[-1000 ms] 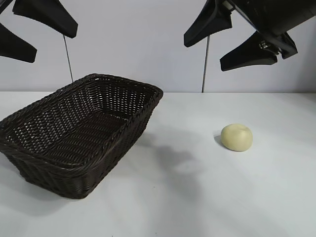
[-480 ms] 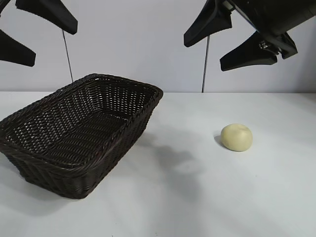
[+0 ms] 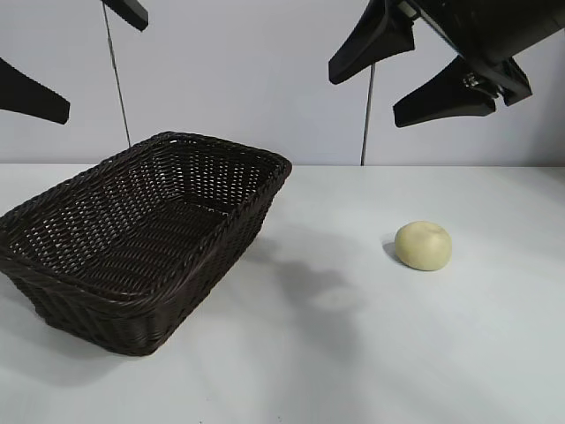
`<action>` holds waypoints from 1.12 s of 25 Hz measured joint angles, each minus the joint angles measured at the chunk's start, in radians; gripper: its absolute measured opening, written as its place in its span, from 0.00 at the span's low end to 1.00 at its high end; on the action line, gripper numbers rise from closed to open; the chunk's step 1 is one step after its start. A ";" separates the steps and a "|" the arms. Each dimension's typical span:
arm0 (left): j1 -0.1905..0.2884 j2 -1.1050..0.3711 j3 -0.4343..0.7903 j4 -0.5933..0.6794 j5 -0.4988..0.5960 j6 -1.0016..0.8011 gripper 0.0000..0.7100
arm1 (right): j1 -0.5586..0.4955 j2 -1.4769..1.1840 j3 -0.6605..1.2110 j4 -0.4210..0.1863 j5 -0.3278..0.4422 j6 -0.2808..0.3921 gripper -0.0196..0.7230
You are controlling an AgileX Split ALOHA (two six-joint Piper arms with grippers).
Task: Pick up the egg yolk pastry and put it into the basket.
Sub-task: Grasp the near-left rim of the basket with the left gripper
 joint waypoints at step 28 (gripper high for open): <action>-0.154 0.100 0.043 0.756 0.024 -1.230 0.89 | 0.000 0.000 0.000 0.002 0.001 0.000 0.81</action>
